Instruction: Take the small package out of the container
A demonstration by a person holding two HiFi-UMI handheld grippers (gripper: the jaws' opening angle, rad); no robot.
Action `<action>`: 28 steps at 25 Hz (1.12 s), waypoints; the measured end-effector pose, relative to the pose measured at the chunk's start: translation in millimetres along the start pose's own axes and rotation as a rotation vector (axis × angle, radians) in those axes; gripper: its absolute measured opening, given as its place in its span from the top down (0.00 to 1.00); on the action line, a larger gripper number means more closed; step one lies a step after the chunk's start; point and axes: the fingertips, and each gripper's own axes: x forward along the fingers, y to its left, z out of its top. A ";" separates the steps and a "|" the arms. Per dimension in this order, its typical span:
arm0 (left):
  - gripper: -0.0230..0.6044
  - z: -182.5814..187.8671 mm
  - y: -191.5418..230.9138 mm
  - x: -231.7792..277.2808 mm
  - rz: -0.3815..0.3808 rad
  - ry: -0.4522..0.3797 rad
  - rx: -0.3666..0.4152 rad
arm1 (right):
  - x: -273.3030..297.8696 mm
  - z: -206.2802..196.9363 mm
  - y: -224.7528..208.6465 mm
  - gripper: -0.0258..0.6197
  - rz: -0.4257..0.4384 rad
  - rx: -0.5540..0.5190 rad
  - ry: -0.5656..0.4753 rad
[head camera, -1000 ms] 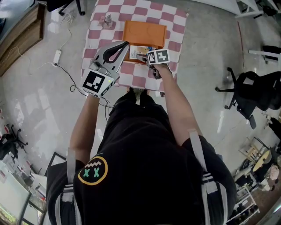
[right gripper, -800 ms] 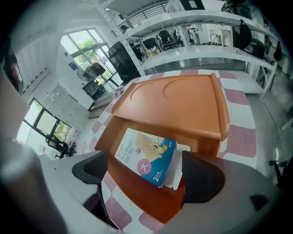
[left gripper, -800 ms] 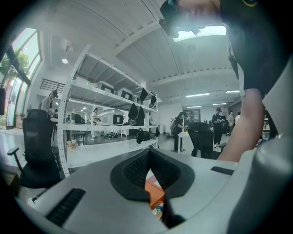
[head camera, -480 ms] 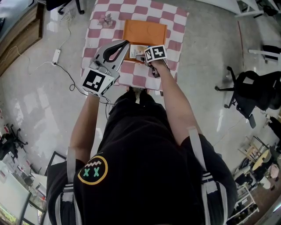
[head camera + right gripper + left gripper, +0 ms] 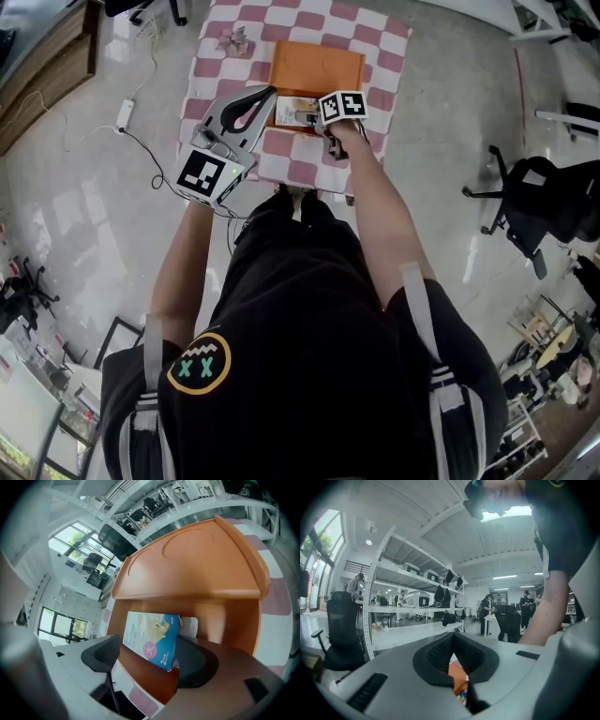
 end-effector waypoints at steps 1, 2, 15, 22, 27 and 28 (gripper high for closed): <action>0.94 -0.1 0.9 -0.5 0.003 0.001 -0.001 | 0.1 -0.4 0.0 0.38 0.011 -0.002 0.007; 0.94 -0.2 1.7 -0.8 0.004 0.001 -0.001 | -0.1 -0.5 -0.6 0.42 0.021 -0.002 0.011; 0.94 -0.1 -0.5 9.7 -0.017 0.003 -0.003 | -7.3 1.9 -2.0 0.91 0.092 -0.002 -0.018; 0.94 1.8 -4.4 10.8 -0.022 -0.004 -0.001 | -18.5 3.8 15.2 0.93 0.244 0.045 -0.061; 0.94 3.7 -8.3 11.1 -0.035 -0.003 0.000 | -19.1 2.4 21.0 0.93 0.273 0.058 -0.058; 0.94 4.1 -8.8 10.6 -0.035 -0.002 0.001 | -18.9 2.2 21.5 0.93 0.274 0.058 -0.055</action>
